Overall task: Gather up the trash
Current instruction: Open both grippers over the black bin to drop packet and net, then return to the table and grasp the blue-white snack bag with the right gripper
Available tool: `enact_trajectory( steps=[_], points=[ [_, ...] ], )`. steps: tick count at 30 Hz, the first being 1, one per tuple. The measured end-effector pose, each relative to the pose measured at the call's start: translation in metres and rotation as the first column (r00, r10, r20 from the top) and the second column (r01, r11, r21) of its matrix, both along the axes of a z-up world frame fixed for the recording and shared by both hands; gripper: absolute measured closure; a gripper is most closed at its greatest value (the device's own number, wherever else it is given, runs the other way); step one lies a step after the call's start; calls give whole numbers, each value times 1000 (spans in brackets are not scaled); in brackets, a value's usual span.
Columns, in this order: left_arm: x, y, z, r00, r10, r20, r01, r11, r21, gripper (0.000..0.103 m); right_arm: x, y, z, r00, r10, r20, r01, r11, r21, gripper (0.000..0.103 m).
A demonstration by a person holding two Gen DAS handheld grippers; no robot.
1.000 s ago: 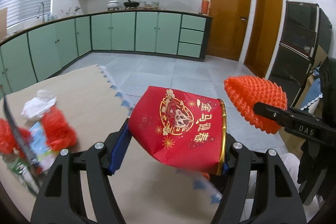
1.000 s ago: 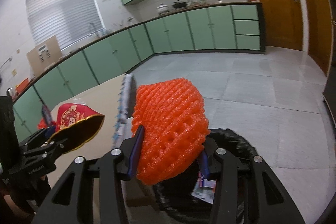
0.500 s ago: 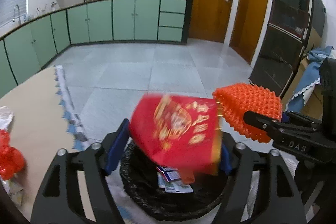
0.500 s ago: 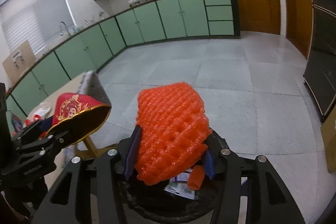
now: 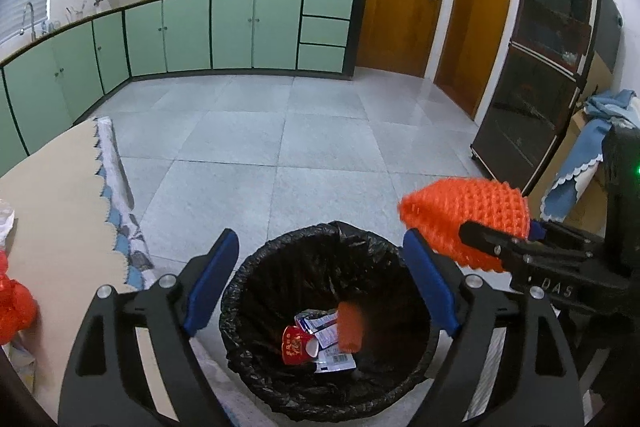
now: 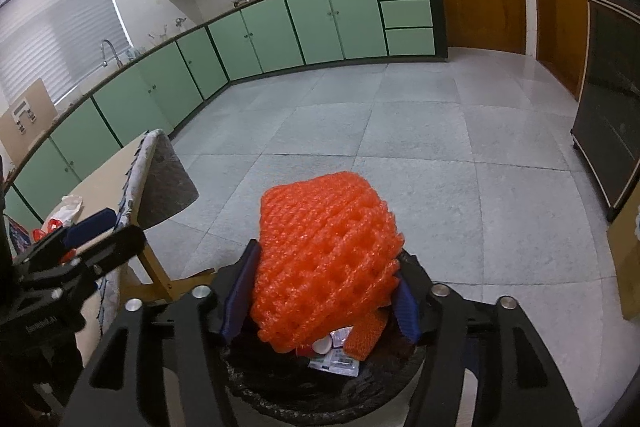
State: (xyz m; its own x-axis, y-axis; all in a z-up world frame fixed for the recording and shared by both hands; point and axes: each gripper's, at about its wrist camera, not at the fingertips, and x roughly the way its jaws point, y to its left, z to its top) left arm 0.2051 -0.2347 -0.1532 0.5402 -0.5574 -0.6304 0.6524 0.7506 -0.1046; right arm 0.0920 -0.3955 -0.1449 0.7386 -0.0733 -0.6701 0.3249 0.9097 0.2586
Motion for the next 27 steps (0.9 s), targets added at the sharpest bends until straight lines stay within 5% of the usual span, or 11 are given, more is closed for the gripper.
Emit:
enact_trajectory(
  steps=[18, 27],
  points=[
    [-21, 88, 33, 987, 145, 67, -141, 988, -55, 18, -3, 48, 31, 997, 62, 54, -61, 998, -28, 20],
    [-34, 196, 47, 926, 352, 136, -349, 936, -46, 18, 24, 136, 51, 963, 244, 119, -239, 970, -50, 19]
  ],
)
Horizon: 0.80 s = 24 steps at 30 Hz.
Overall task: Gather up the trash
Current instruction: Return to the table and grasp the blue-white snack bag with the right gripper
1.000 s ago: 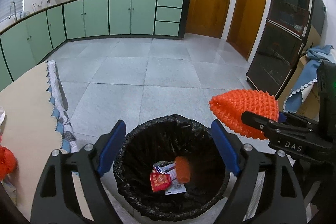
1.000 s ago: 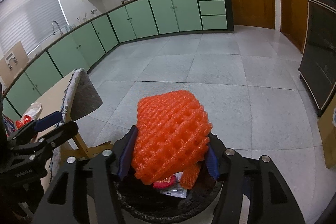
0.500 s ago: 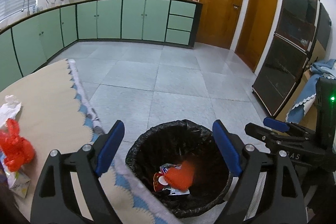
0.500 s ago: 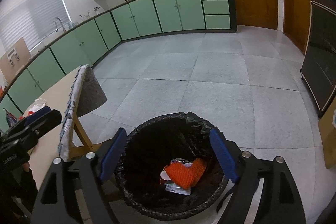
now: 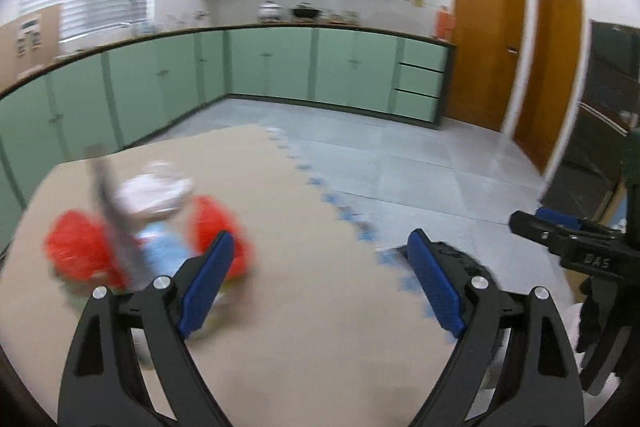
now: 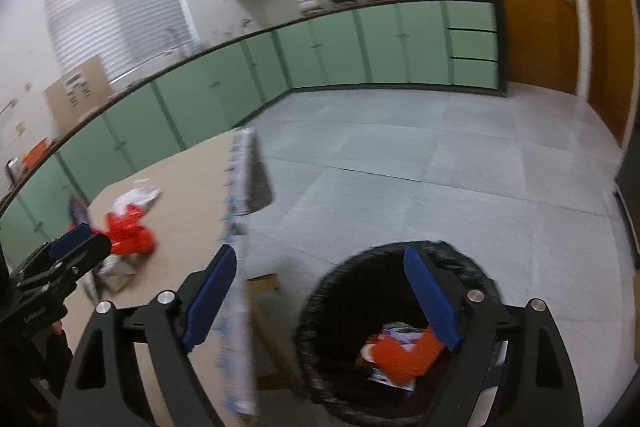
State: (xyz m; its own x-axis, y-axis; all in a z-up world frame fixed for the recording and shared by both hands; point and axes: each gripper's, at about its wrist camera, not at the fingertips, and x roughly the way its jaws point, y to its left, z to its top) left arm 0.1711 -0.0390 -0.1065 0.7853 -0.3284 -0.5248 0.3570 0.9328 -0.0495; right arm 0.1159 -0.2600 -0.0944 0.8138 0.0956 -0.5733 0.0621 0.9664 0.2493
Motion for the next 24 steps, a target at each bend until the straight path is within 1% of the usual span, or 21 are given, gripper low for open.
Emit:
enact_trajectory(
  steps=[3, 5, 6, 8, 11, 13, 16, 19, 24],
  points=[
    [-4, 42, 2, 994, 107, 23, -107, 994, 12, 18, 13, 36, 0, 996, 85, 16, -85, 996, -5, 19],
    [-5, 70, 4, 984, 174, 28, -174, 985, 10, 18, 22, 60, 0, 990, 139, 28, -138, 990, -11, 19],
    [-5, 84, 5, 977, 212, 33, -212, 977, 19, 18, 27, 77, 0, 984, 176, 35, -176, 984, -14, 19],
    [-5, 107, 7, 962, 269, 44, -271, 962, 33, 18, 35, 97, 1, 975, 218, 47, -217, 976, -13, 19],
    [-3, 135, 10, 940, 336, 52, -338, 940, 42, 18, 47, 128, 4, 957, 280, 70, -280, 960, -15, 19],
    [0, 150, 13, 927, 370, 54, -372, 927, 37, 18, 53, 148, 6, 947, 312, 82, -312, 950, -18, 19],
    [4, 166, 17, 916, 398, 48, -399, 917, 17, 18, 62, 174, 8, 931, 353, 96, -352, 936, -24, 19],
    [8, 171, 19, 911, 411, 46, -412, 911, 12, 18, 68, 193, 10, 916, 386, 104, -386, 922, -24, 20],
    [8, 183, 16, 905, 424, 36, -424, 906, 4, 18, 80, 224, 11, 890, 446, 100, -443, 895, -50, 22]
  ],
)
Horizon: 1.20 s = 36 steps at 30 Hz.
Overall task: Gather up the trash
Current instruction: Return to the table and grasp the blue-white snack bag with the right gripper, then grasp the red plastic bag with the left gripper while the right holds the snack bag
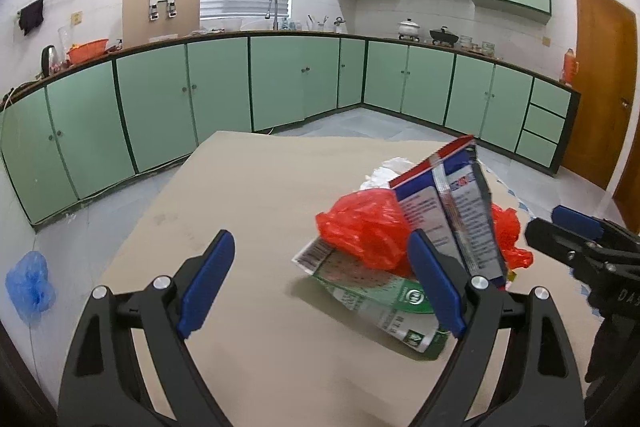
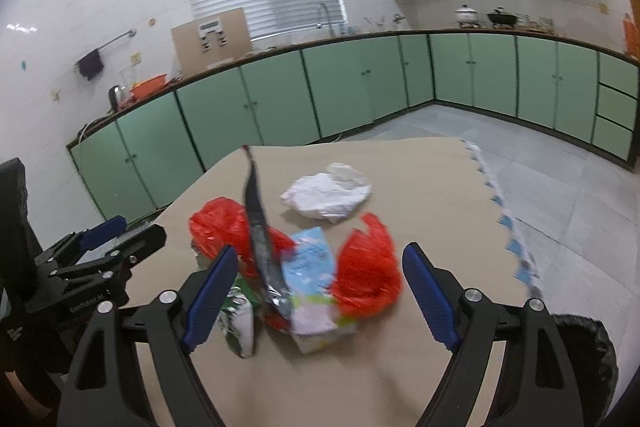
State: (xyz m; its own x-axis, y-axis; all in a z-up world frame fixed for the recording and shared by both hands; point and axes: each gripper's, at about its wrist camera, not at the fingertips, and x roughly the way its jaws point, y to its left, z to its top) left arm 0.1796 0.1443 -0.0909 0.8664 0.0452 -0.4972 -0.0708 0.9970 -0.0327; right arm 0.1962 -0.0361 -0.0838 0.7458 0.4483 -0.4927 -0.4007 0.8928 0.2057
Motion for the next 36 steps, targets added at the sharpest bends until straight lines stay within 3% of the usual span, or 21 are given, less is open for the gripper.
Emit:
enact_trajectory(
  steps=[7, 15, 17, 26, 32, 36],
  points=[
    [-2, 12, -5, 999, 33, -7, -33, 999, -5, 18, 18, 25, -6, 996, 83, -28, -84, 996, -40, 37],
    [-1, 22, -8, 999, 36, -13, -36, 999, -11, 18, 22, 37, -16, 982, 167, -88, -170, 985, -21, 89],
    [0, 21, -8, 999, 30, -14, -31, 999, -11, 18, 20, 37, -15, 980, 182, -86, -184, 983, -23, 97],
    [0, 11, -8, 1000, 2, -7, -2, 1000, -13, 18, 6, 30, -1, 979, 196, -51, -196, 981, 0, 102],
    [6, 1, -9, 1000, -27, -9, 27, 999, -27, 18, -6, 4, 17, 984, 176, -34, -173, 982, 74, 102],
    [12, -8, -11, 999, -42, -13, 42, 999, -28, 18, -11, -12, 26, 990, 140, -20, -138, 988, 74, 102]
  ],
)
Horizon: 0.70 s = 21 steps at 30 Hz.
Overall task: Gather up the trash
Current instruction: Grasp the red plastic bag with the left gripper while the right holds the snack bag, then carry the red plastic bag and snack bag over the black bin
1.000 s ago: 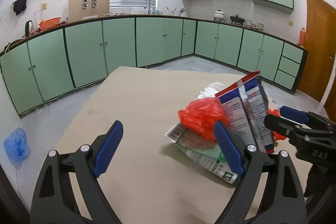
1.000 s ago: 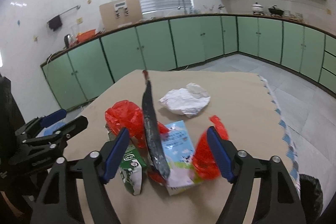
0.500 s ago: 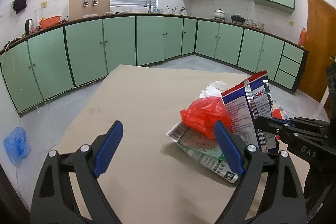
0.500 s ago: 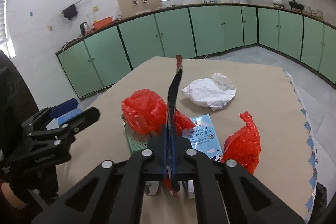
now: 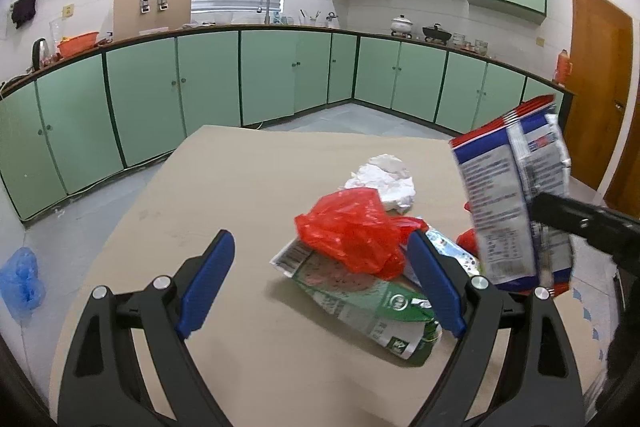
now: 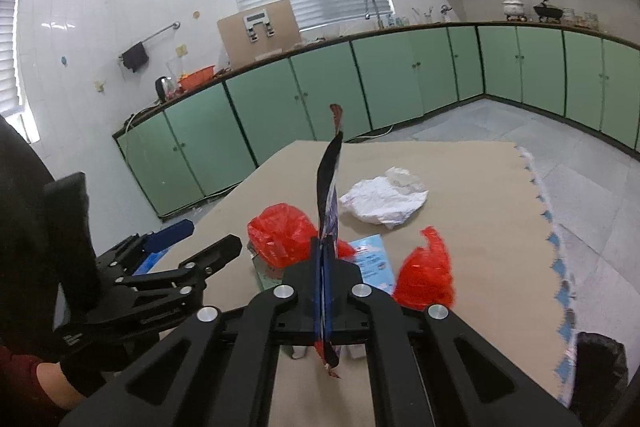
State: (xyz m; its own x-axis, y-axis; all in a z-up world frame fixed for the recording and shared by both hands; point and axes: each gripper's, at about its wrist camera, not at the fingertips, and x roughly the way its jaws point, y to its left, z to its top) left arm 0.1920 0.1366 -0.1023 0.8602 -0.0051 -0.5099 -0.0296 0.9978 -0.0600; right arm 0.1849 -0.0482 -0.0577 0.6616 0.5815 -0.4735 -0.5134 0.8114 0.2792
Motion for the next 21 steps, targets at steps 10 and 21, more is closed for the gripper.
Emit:
enact_trajectory(
  steps=[10, 21],
  points=[
    [27, -24, -12, 1000, -8, -26, 9, 1000, 13, 27, 3, -28, -5, 995, -101, -15, 100, 995, -19, 102],
    [29, -34, -21, 997, -38, -64, 39, 999, 10, 103, 3, -29, -13, 994, -105, -26, 105, 994, -25, 101]
  ],
)
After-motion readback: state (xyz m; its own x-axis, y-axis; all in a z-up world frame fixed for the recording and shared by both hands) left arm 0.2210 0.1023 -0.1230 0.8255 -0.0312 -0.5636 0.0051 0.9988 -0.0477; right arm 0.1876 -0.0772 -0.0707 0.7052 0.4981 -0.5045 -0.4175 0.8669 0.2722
